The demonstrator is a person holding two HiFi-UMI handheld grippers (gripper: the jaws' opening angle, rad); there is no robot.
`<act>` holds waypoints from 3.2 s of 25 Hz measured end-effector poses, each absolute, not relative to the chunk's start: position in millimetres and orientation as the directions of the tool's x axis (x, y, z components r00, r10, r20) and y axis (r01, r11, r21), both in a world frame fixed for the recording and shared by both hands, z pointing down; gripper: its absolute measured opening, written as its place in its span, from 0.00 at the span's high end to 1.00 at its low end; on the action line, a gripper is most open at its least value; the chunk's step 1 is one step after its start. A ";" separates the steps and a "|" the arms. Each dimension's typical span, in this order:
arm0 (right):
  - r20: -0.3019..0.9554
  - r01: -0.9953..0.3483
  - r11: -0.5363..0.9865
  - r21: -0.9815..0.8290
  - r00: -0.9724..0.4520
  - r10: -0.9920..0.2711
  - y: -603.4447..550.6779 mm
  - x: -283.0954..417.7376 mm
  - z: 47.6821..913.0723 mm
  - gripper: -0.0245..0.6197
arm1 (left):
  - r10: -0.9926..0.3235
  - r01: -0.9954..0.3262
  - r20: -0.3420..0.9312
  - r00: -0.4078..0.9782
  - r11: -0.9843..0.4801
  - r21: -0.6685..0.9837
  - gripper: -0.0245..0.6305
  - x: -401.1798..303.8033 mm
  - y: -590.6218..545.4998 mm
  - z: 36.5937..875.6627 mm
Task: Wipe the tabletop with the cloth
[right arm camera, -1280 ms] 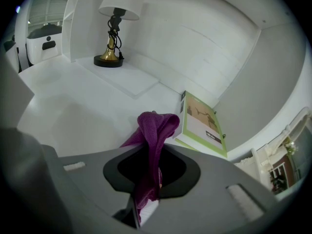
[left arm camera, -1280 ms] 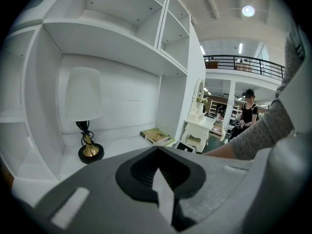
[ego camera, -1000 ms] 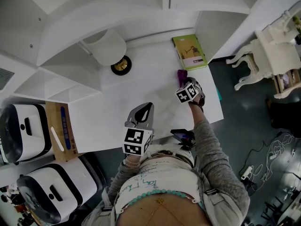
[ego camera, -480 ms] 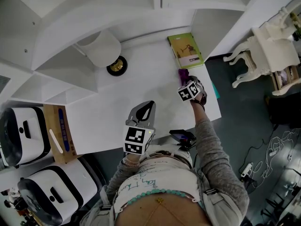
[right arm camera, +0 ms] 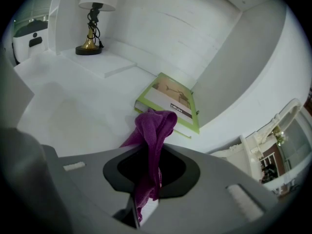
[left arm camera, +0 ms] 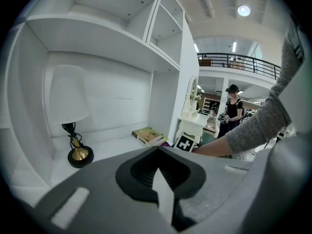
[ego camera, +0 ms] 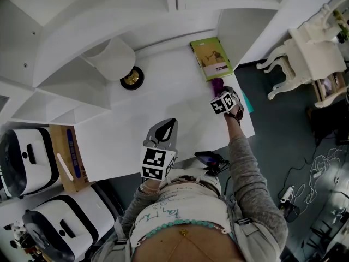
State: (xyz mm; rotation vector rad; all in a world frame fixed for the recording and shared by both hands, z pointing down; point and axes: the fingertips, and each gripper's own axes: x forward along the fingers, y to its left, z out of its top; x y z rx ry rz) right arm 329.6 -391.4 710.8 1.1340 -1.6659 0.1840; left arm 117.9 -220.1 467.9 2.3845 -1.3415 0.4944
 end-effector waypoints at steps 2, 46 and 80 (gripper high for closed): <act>0.812 -0.755 0.524 0.396 0.021 -0.583 -393.2 336.7 710.4 0.84 | -0.735 -0.863 0.470 0.489 -0.487 0.137 0.96 118.5 -219.7 469.4; 0.812 -0.774 0.463 0.432 0.111 -0.573 -404.9 423.7 710.8 0.84 | -0.740 -0.894 0.519 0.428 -0.429 0.126 0.96 93.2 -206.0 483.1; 0.786 -0.785 0.405 0.469 0.161 -0.597 -340.8 447.6 714.7 0.85 | -0.720 -0.864 0.498 0.483 -0.483 0.141 0.96 110.5 -181.1 482.0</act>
